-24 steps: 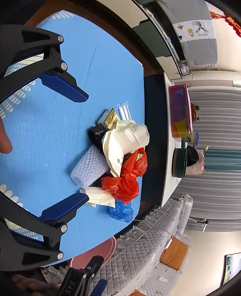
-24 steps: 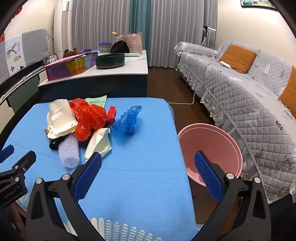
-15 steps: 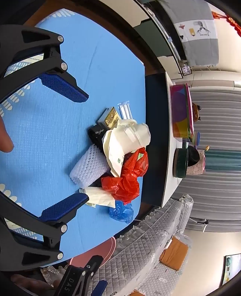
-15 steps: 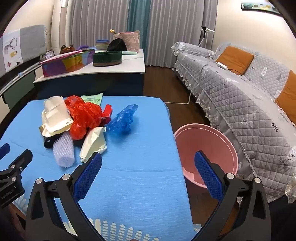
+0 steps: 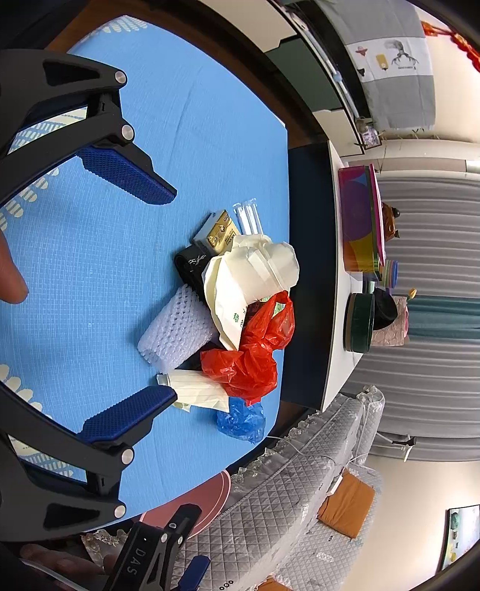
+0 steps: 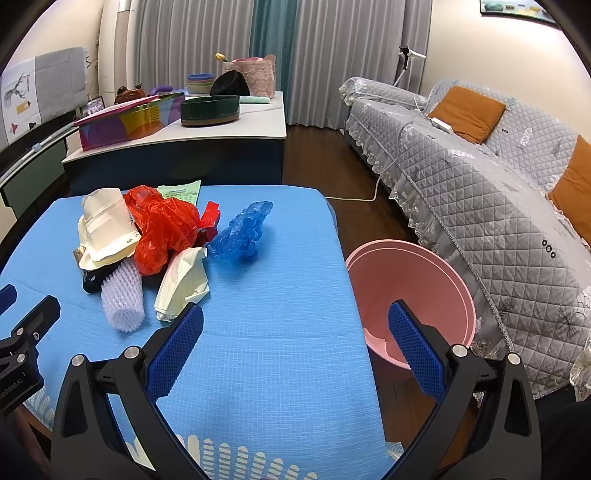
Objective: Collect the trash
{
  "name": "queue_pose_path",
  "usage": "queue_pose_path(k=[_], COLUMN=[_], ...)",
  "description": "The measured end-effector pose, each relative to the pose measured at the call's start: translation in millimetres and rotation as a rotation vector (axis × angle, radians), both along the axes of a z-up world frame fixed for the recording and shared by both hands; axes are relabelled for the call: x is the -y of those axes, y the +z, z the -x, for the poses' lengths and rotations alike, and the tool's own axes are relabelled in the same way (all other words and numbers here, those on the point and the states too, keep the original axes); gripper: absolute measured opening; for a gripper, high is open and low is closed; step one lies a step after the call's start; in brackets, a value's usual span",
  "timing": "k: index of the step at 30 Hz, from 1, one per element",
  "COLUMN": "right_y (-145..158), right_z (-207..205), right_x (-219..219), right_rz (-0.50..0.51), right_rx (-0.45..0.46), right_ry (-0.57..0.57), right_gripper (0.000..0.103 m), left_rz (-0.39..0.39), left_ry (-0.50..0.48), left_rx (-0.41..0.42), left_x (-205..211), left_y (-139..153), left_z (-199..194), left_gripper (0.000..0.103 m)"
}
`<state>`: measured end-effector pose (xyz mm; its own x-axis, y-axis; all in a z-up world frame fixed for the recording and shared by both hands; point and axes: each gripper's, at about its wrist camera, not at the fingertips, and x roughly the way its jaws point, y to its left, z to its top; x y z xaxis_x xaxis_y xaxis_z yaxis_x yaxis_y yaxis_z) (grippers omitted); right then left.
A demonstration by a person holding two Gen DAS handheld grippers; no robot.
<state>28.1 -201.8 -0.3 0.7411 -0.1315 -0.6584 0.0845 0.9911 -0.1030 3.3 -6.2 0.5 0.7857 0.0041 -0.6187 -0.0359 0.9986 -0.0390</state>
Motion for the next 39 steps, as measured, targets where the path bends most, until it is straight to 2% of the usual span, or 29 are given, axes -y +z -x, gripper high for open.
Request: queue_pose_path(k=[39], right_y=[3.0], right_z=[1.8], right_x=[1.8], right_rz=[0.011], right_rx=[0.014], right_ry=[0.0], right_gripper=[0.098], left_rz=[0.0], left_ry=[-0.01], left_rx=[0.009], left_x=[2.2], left_y=[1.4], left_z=[-0.6], left_gripper=[0.095])
